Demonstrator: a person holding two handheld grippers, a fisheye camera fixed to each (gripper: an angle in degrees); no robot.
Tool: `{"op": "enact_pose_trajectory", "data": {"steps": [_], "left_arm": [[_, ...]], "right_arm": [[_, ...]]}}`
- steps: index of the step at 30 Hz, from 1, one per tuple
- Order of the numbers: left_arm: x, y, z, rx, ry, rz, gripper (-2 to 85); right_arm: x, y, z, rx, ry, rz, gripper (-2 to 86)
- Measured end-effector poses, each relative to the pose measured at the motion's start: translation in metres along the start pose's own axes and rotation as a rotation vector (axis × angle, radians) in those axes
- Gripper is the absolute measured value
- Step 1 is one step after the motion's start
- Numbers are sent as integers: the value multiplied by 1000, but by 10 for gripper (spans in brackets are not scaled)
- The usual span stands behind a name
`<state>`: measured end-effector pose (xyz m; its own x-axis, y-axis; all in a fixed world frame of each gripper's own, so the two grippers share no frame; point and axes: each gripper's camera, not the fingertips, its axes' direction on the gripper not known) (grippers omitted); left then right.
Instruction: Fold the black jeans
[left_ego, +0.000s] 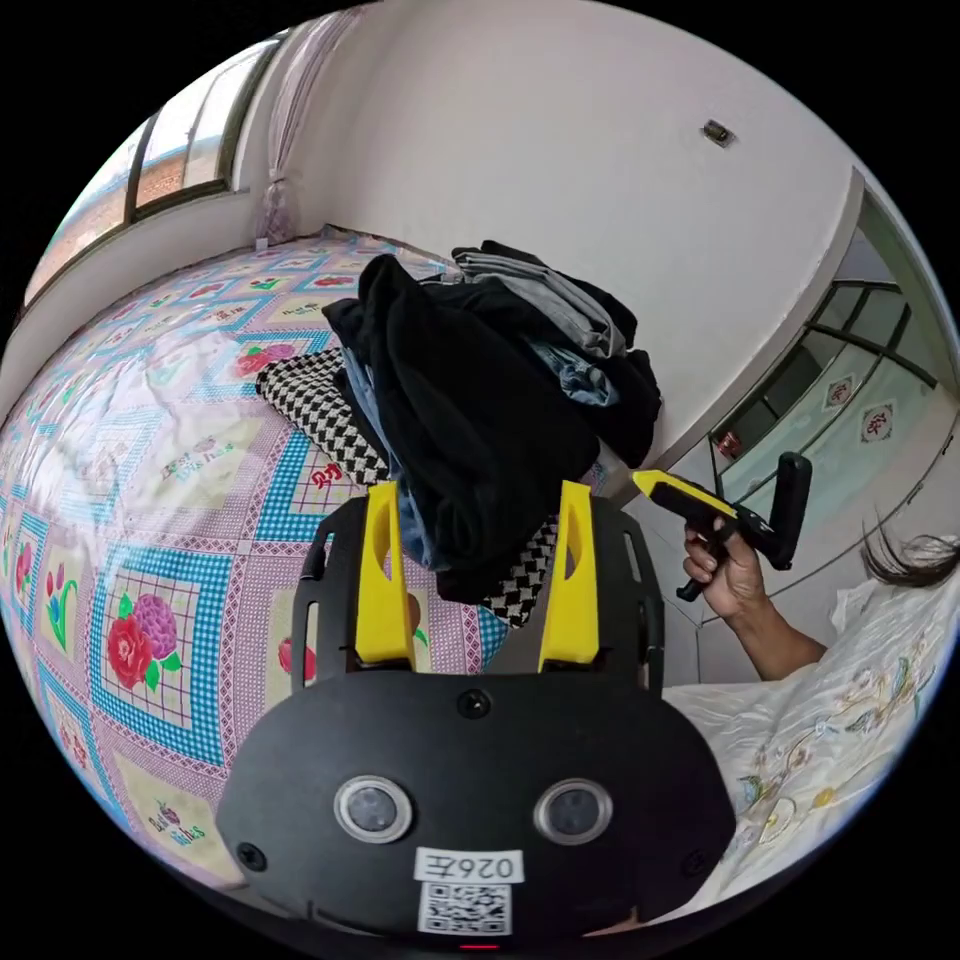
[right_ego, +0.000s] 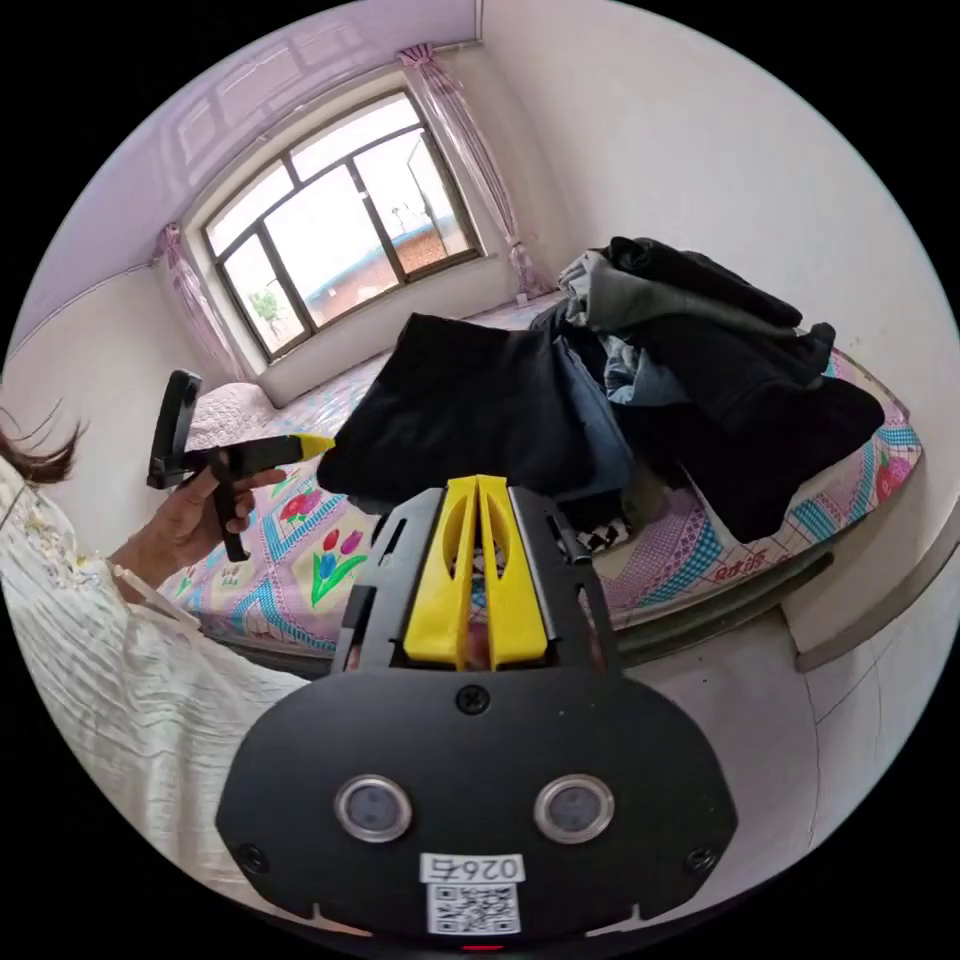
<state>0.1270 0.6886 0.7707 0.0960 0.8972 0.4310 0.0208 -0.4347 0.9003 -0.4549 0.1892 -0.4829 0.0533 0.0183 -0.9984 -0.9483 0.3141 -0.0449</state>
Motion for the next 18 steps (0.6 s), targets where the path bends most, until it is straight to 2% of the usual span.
{"op": "enact_pose_trajectory", "data": {"steps": [6,9,11,14,18], "left_arm": [[27,7,2,-28,-122,45,248],[34,3,9,-73,-116,47,216],[44,-5,18,-180,-158,122,147],[58,-16,10,-264,-180,189,92],[61,-32,-31,-213,-104,194,69]], "right_arm": [[54,-16,7,25,132,46,78],[74,-32,20,4,137,9,114],[87,-43,34,-24,134,-14,113],[104,-58,58,-138,86,-46,48],[111,-85,31,-180,76,-111,15]]}}
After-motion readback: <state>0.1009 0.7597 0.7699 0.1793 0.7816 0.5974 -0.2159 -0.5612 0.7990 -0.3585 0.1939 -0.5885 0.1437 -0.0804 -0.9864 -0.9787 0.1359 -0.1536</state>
